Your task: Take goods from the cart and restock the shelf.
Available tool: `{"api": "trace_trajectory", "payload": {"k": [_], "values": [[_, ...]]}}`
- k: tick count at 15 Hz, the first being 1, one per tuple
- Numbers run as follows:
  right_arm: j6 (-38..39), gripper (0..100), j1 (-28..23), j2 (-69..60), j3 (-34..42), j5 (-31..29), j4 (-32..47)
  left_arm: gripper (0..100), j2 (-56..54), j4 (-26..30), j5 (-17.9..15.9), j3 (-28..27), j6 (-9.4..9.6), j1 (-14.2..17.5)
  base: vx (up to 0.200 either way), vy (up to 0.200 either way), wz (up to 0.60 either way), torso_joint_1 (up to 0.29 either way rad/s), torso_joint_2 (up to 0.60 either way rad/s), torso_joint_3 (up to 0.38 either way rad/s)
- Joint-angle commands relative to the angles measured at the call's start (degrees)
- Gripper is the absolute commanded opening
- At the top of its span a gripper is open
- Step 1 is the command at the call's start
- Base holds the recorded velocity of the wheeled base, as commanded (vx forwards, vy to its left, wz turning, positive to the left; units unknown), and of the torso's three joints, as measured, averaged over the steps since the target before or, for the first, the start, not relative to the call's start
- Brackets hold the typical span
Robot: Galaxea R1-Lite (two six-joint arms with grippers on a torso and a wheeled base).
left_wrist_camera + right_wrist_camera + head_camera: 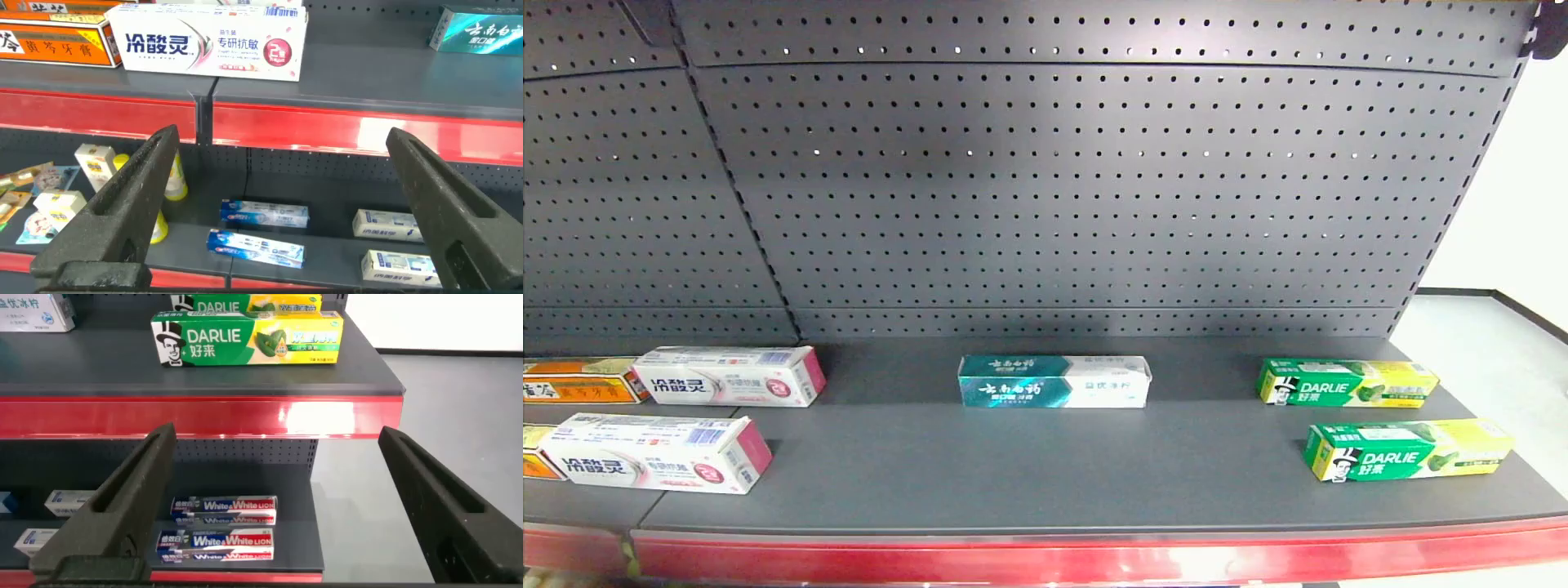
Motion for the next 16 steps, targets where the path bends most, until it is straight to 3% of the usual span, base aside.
{"api": "trace_trajectory", "payload": {"k": [1,16], "values": [[0.0,100,0.0,-0.02,0.0,0.04,0.0,100,0.02,0.02,0.02,0.01,-0.02,0.01,0.0,0.0,0.0,0.0,0.0,0.0],[0.0,100,0.0,-0.02,0.0,0.04,0.0,100,0.02,0.02,-0.16,0.01,0.07,0.01,0.0,0.0,-0.6,0.003,0.0,0.002]]}}
